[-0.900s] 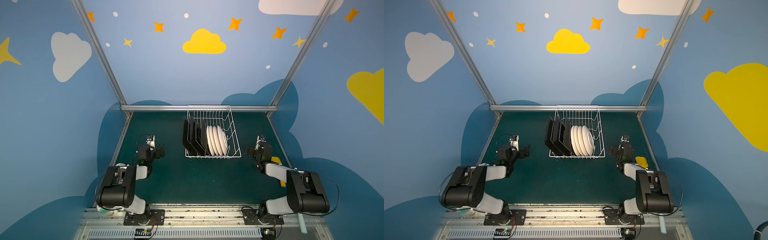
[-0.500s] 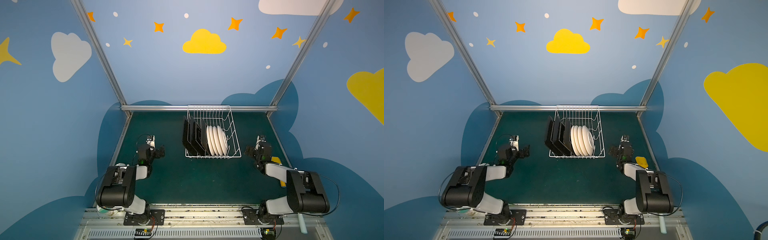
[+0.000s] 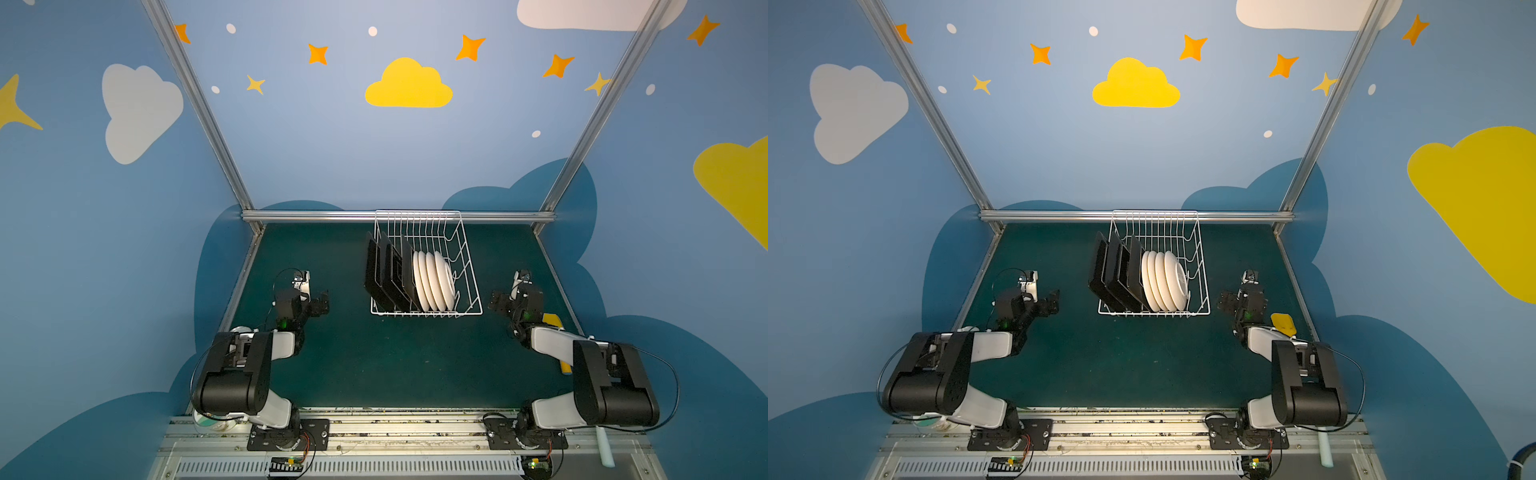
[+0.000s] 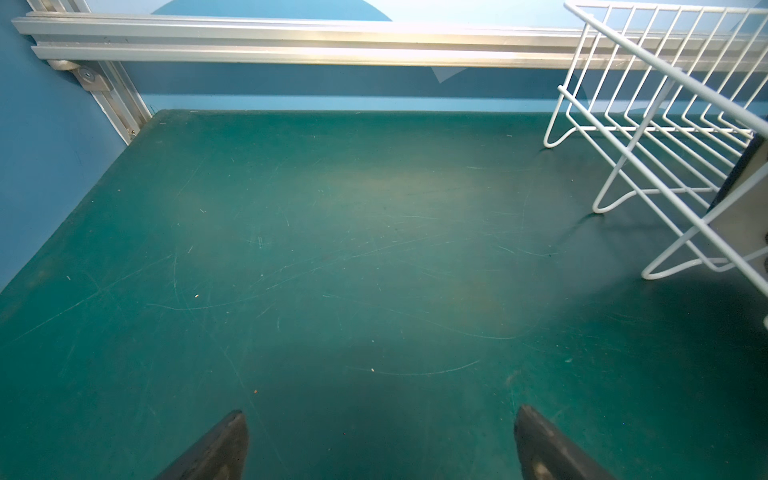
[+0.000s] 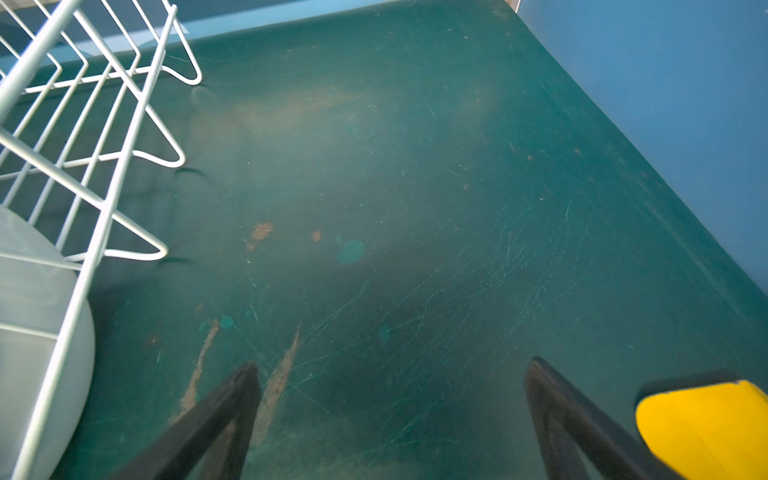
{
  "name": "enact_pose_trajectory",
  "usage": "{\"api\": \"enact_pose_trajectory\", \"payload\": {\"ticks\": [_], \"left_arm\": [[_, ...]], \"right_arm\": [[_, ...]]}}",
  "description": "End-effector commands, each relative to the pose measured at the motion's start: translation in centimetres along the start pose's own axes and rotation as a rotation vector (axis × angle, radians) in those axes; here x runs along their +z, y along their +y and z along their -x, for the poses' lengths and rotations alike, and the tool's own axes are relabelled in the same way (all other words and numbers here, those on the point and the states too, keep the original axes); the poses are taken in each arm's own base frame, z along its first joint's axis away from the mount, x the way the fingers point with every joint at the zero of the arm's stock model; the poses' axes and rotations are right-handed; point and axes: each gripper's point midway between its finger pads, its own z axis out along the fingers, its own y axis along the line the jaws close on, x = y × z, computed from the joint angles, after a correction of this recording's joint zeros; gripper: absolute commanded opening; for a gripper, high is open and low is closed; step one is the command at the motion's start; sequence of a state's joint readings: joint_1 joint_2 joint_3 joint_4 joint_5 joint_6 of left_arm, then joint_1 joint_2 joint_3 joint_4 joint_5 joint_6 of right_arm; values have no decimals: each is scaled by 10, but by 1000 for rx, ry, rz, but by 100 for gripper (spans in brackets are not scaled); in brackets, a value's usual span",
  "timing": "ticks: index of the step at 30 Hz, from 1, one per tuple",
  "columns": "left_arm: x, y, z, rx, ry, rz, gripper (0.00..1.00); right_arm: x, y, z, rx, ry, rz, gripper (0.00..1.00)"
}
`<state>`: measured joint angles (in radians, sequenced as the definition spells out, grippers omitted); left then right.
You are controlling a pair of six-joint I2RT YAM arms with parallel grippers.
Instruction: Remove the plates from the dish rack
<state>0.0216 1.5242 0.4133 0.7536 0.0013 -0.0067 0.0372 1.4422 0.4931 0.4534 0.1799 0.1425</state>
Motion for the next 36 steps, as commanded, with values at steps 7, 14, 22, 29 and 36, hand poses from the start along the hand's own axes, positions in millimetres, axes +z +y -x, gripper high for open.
{"api": "enact_pose_trajectory", "payload": {"ticks": [7,14,22,29,36], "left_arm": [[1,0,3,6,-6,-5,100],[1,0,3,6,-7,-4,100],[2,2,3,-3,-6,-1,100],[1,1,3,2,-9,-3,100],[-11,-3,30,5,10,-21,100]], "right_arm": [[0,1,10,8,-27,-3,99],[0,2,10,8,-29,-2,99],[0,1,9,8,-25,-3,99],[-2,1,11,6,-33,-3,98],[-13,3,16,-2,-71,-4,99]]}}
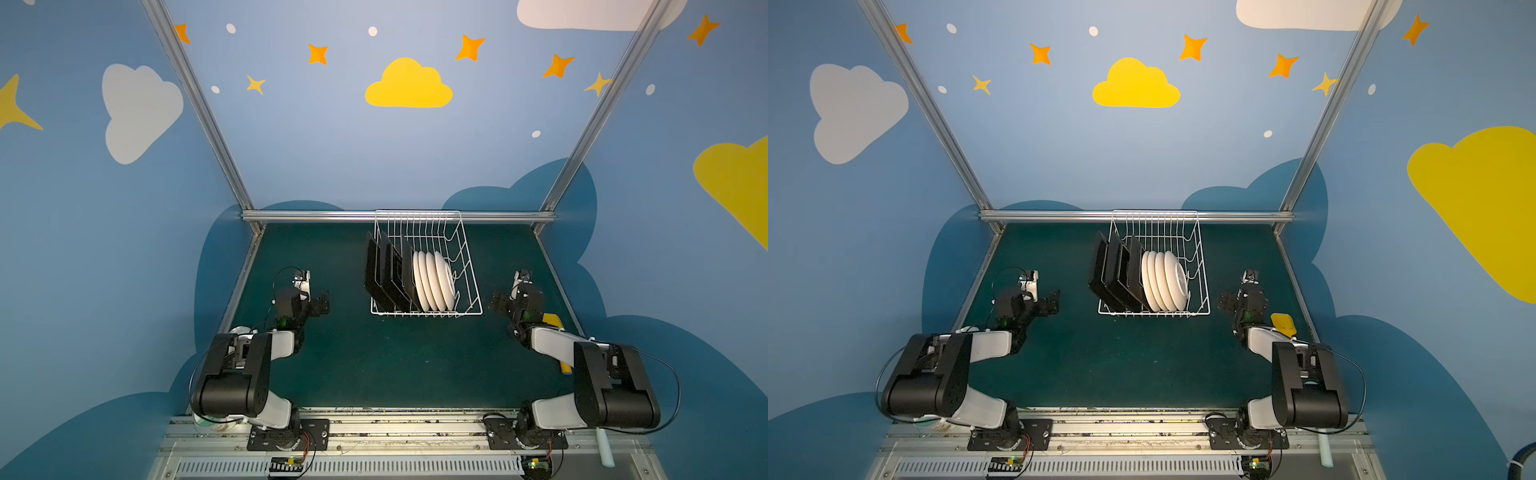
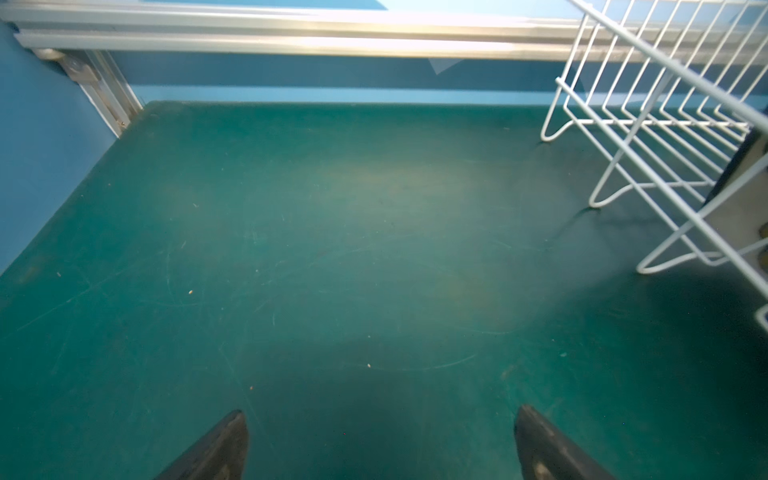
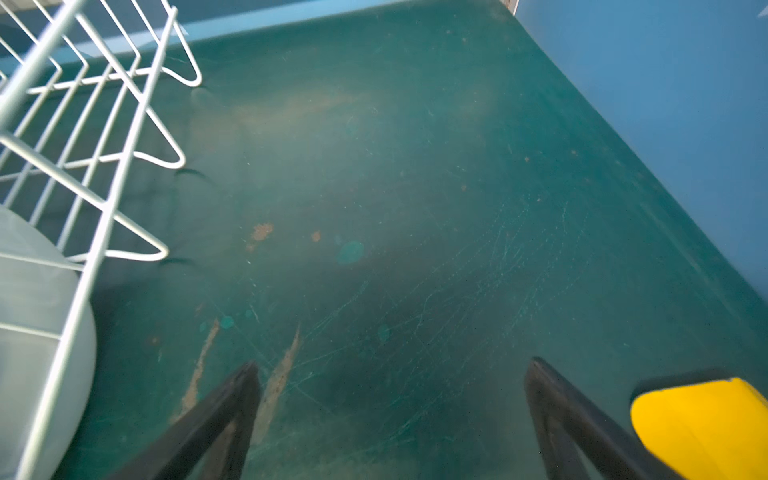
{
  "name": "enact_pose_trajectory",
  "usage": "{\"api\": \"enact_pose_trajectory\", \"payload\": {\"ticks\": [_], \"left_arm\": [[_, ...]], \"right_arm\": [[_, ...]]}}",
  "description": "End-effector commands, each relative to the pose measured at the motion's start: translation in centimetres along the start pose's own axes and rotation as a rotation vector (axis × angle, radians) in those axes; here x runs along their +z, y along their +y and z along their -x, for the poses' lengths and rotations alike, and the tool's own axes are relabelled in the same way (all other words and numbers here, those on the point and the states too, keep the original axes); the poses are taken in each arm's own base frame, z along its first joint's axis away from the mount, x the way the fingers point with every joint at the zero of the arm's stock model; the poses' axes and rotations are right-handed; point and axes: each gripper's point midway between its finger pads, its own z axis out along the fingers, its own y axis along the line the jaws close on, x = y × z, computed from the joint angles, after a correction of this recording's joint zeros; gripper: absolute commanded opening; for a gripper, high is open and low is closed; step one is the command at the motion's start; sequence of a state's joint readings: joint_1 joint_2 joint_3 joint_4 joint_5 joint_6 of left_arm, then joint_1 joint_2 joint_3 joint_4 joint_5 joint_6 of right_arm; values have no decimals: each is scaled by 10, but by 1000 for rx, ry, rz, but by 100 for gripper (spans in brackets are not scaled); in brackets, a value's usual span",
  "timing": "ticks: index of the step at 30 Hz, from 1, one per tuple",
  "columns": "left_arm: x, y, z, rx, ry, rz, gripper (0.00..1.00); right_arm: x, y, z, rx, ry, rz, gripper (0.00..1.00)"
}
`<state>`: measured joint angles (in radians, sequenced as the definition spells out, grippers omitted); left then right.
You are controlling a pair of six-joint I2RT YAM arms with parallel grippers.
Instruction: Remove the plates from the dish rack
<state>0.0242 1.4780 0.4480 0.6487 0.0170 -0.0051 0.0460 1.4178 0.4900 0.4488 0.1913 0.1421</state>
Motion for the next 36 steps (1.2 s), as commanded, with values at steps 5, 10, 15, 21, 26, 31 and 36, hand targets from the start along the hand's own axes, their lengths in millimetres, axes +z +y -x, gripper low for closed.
{"api": "enact_pose_trajectory", "payload": {"ticks": [5,10,15,21,26,31,36], "left_arm": [[-39,-3,61,-17,-103,-1,100],[-61,-9,99,-42,-142,-26,100],[-82,-15,147,-110,-203,-55,100],[-99,-39,195,-151,-192,-189,100],[-101,-72,213,-175,-118,-318,100],[-92,-106,212,-171,29,-403,100],[-83,-125,208,-208,158,-422,99]], "right_arm": [[-29,1,32,-11,-62,-30,99],[-53,-4,63,-9,-144,-46,99],[-70,-8,96,-35,-186,-73,99],[-84,10,141,-3,-212,17,99],[-93,36,167,-9,-242,157,99],[-107,70,185,-67,-233,339,99],[-121,94,196,-91,-182,482,99]]}}
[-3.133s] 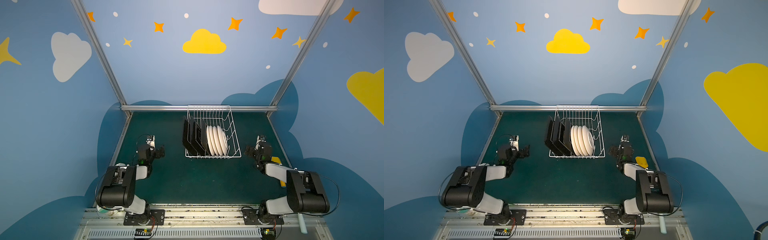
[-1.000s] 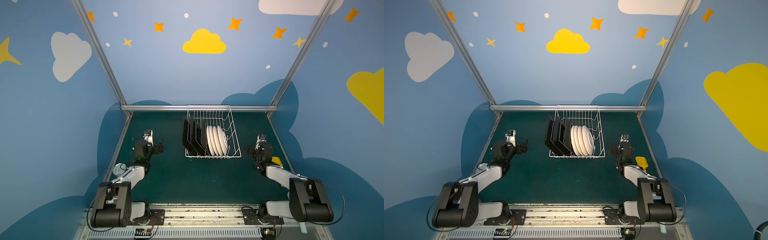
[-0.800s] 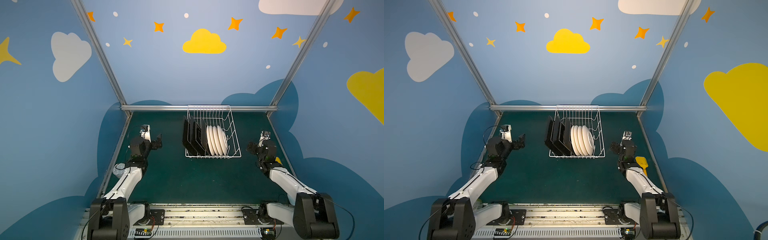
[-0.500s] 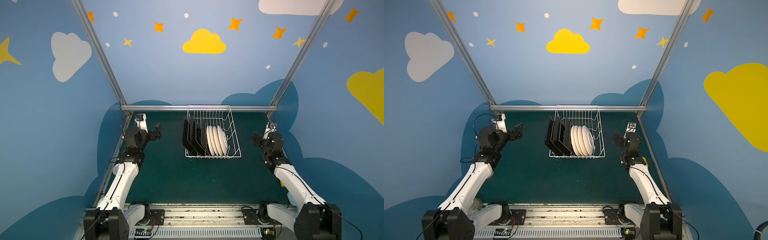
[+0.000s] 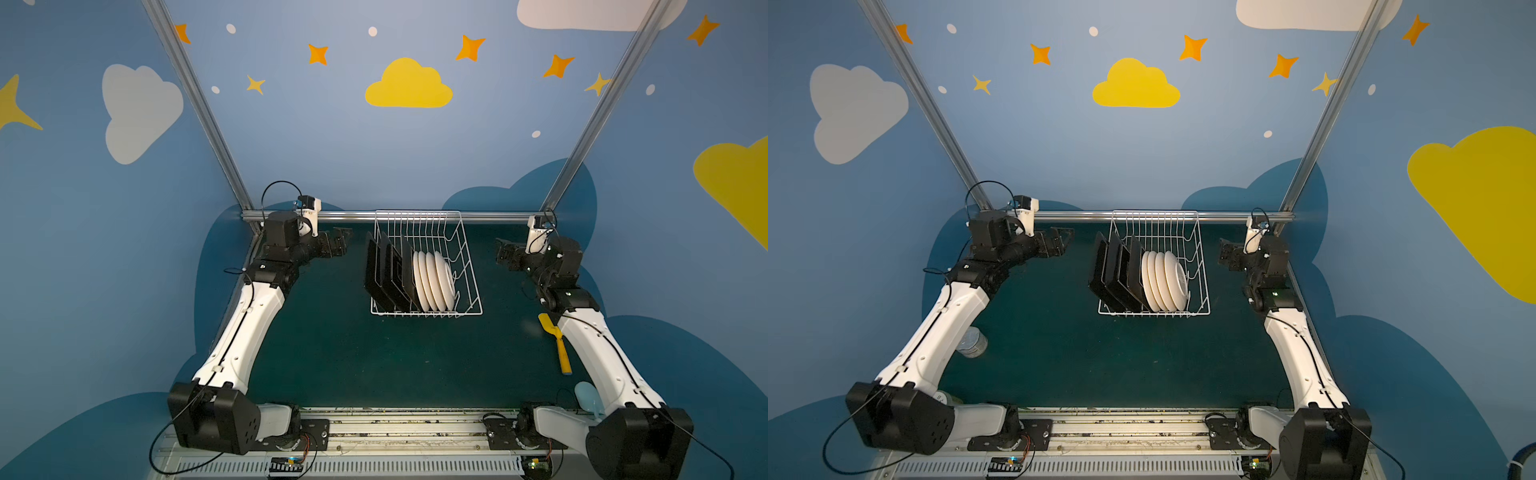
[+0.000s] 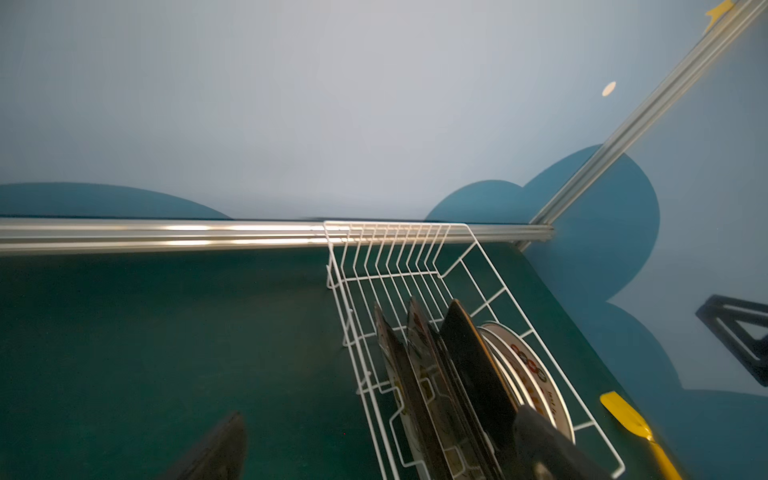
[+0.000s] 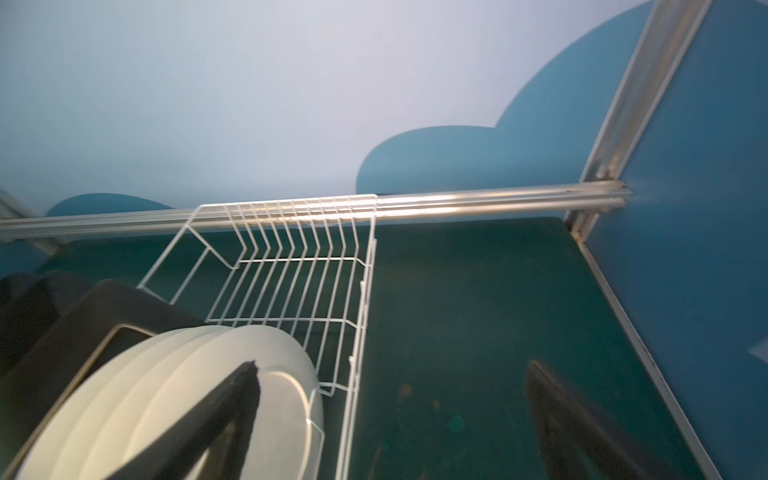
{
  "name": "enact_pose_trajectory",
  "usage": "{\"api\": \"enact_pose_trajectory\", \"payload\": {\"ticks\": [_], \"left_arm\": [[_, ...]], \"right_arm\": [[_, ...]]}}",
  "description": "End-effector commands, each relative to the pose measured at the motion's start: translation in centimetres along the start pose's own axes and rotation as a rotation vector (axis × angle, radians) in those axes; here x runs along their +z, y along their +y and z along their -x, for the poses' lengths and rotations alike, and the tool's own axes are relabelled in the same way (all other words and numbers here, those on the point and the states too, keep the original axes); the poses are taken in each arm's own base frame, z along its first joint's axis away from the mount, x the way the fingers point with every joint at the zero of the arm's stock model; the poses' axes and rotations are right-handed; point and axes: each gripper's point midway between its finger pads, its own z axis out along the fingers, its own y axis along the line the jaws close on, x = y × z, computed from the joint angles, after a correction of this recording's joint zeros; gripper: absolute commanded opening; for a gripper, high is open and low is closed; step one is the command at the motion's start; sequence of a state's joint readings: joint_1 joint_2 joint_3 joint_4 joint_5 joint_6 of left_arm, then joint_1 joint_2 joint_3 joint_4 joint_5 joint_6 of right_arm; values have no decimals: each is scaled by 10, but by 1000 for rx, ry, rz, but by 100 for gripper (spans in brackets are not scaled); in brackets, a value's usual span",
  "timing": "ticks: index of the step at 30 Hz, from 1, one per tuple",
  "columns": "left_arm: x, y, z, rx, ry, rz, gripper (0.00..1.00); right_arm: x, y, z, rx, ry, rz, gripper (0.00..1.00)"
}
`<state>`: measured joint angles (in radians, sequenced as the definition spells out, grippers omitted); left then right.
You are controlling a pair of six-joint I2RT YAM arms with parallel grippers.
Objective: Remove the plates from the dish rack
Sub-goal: 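Raise both arms and reach the grippers toward the dish rack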
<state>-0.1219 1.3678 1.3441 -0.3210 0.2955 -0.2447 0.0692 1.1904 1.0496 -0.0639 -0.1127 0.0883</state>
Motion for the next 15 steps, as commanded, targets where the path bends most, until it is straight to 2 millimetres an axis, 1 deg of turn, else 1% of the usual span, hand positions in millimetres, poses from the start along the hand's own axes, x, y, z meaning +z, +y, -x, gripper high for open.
{"api": "enact_pose_trajectory", "payload": {"ticks": [1,5,7,11,15], "left_arm": [[2,-8,-20,-85,151,1,99],[10,-16,-34,-134,274,-6,97],[15,-20,-43,-159,335,-17,95],[26,-26,-62,-197,442,-26,86],[38,-25,-81,-223,526,-1,77]], "right_arm": [[-5,30,4,-6,57,167,99],[-8,53,13,1,80,296,99],[-6,59,13,10,103,340,99],[-2,61,11,26,145,351,99],[-3,60,11,26,133,340,99]]}}
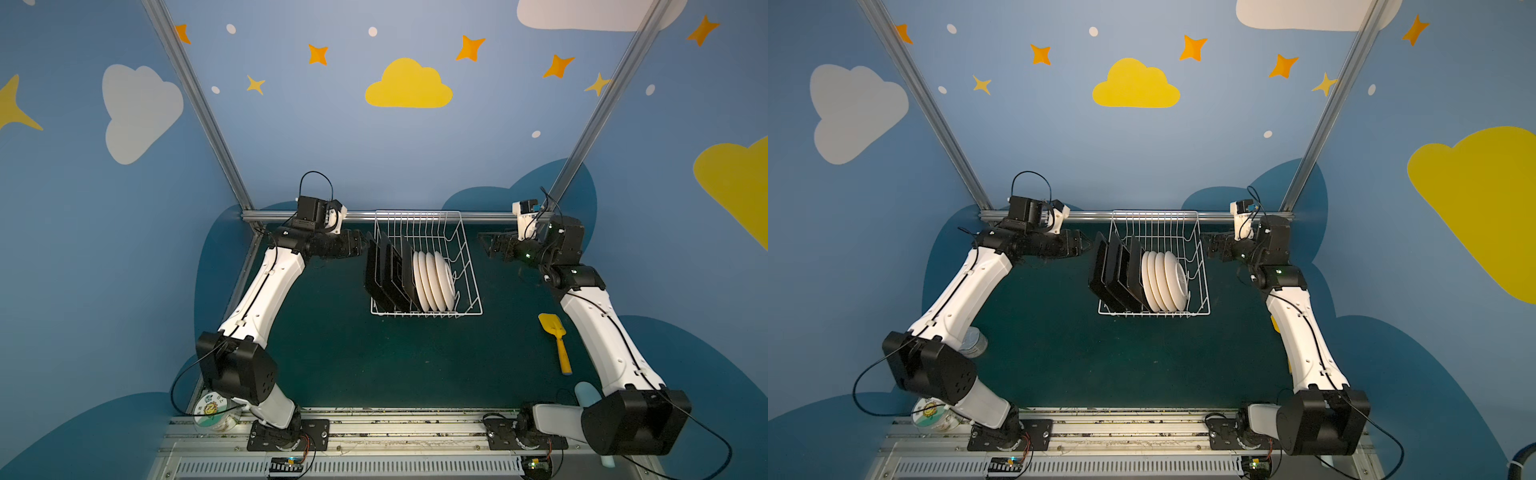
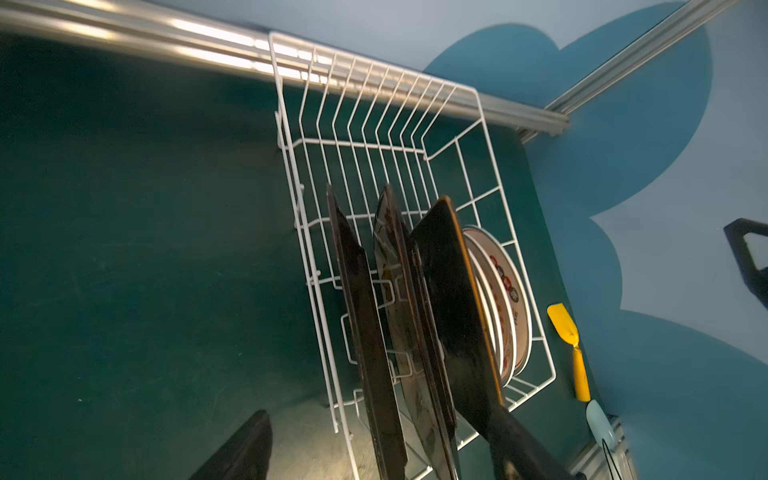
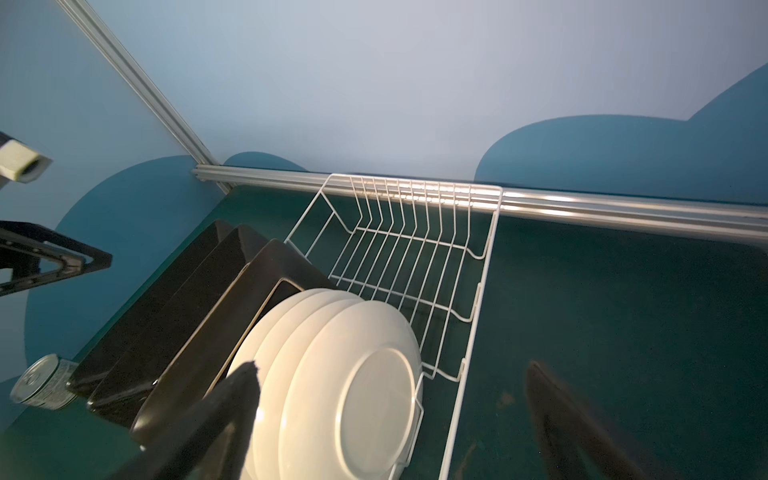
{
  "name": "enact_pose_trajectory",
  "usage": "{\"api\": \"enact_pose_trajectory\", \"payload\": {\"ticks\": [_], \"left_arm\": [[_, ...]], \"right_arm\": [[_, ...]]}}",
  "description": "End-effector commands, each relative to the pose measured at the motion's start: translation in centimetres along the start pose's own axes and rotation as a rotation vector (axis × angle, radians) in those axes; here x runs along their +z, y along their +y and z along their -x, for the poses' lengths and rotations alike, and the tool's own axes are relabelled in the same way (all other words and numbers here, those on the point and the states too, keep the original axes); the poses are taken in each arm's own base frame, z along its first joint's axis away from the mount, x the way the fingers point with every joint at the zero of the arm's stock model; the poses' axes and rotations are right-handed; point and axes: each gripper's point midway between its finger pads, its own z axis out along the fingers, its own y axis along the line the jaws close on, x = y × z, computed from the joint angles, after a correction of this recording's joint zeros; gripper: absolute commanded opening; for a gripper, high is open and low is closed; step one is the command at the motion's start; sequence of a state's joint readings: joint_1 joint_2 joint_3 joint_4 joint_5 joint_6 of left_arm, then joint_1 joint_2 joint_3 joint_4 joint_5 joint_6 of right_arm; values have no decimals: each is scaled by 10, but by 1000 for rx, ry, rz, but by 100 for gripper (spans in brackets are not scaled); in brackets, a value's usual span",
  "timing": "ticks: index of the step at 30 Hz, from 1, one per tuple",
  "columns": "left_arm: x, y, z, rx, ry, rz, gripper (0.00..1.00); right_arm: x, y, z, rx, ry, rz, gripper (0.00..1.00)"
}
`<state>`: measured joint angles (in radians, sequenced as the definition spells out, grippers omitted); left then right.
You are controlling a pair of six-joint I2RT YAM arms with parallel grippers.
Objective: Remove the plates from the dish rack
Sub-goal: 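Raise both arms and reach the grippers toward the dish rack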
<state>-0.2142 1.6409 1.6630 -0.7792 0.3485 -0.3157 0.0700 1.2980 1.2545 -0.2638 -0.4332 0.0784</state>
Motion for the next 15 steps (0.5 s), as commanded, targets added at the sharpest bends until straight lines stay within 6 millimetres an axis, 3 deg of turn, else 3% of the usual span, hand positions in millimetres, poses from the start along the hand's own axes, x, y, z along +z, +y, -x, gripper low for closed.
{"api": "enact_pose_trajectory", "payload": {"ticks": [1,7,15], "left_arm": [[9,1,-22,-59,111,11,75],[29,0,-25,-82,140,19,60],[47,6,-30,-116,179,80,50]], "right_arm": [[-4,7,-1,5,6,26,99],[-1,6,-6,18,14,18,99],[0,2,-11,16,16,-3,99]]}}
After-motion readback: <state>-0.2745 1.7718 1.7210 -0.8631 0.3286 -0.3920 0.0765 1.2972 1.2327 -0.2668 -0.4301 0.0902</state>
